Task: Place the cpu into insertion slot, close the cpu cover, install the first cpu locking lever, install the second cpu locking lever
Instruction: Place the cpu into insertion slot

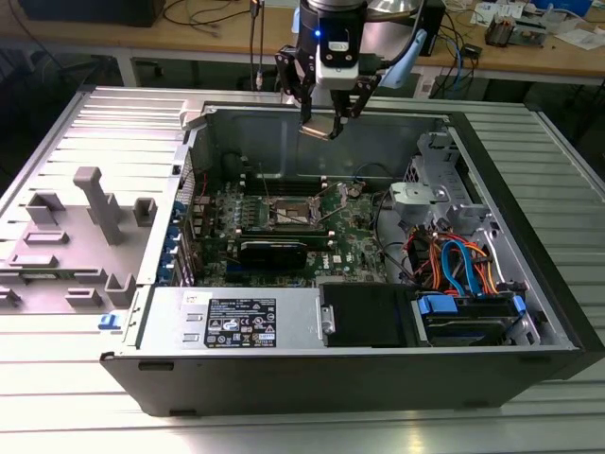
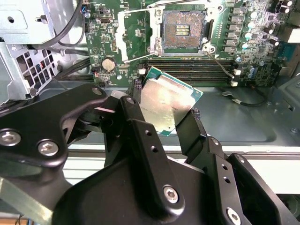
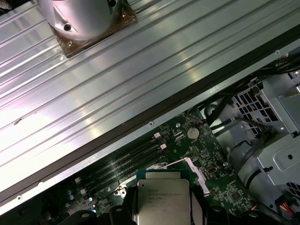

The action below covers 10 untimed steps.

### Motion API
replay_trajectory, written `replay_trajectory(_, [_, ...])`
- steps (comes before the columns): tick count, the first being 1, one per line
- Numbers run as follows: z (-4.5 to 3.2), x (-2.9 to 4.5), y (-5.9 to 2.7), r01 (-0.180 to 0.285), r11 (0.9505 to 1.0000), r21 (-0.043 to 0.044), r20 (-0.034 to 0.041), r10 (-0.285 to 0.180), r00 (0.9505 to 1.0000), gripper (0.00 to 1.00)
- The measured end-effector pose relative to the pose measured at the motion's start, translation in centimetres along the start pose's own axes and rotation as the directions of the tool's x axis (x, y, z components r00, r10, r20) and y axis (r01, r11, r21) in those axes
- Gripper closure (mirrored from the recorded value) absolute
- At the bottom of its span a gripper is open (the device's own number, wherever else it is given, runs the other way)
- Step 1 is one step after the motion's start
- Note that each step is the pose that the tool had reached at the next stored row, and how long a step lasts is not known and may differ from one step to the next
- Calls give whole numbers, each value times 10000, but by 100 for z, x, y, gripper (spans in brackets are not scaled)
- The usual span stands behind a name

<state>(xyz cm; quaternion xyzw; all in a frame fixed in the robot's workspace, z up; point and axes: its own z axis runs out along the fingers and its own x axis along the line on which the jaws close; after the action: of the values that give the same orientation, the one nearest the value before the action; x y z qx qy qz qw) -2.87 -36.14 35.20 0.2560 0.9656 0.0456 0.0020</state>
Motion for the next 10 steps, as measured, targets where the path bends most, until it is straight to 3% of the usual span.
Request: replay_trajectory(10, [14, -3, -6, -449, 9990, -9, 40, 449, 9990, 45])
